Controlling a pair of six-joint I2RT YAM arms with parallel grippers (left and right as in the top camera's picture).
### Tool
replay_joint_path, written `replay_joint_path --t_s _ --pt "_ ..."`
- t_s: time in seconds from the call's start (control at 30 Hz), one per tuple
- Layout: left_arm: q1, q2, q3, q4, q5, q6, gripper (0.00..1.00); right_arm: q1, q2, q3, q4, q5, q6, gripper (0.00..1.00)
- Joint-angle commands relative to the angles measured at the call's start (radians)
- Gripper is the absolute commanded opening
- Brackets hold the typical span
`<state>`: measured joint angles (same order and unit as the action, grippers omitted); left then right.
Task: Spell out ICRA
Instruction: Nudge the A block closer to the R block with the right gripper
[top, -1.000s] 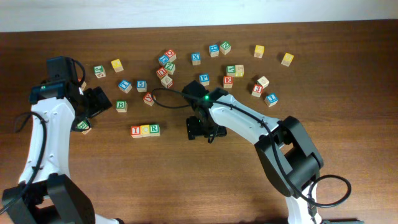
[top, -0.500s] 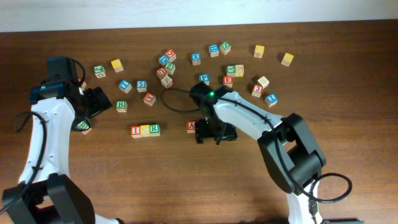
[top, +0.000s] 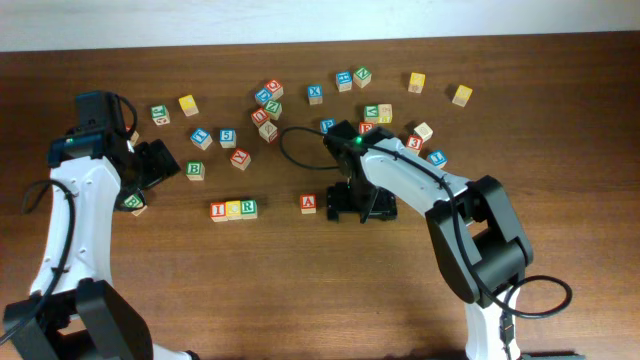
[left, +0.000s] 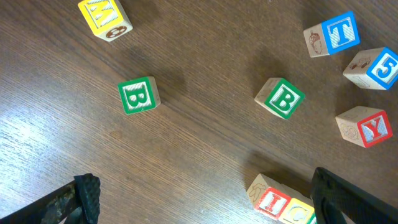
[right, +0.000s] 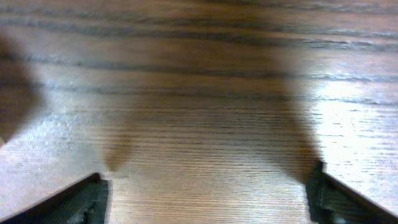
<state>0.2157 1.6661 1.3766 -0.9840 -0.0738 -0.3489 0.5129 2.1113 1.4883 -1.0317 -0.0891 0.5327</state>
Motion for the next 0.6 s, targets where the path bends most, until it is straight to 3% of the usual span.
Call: replay_joint_path --t_s 0.0,0.03,0.57 --pt "0.003 -0.003 0.002 -0.001 0.007 -0.006 0.99 -0.004 0.023 -0.011 0.023 -0.003 -0.004 0.76" --pt "0.003 -0.003 0.002 -0.001 0.007 -0.006 0.99 -0.004 0.023 -0.011 0.023 -0.003 -0.004 0.71" --pt "0.003 -0.003 0.002 -0.001 0.007 -0.006 0.99 -0.003 0.023 -0.011 0.038 -0.004 -0.003 0.61"
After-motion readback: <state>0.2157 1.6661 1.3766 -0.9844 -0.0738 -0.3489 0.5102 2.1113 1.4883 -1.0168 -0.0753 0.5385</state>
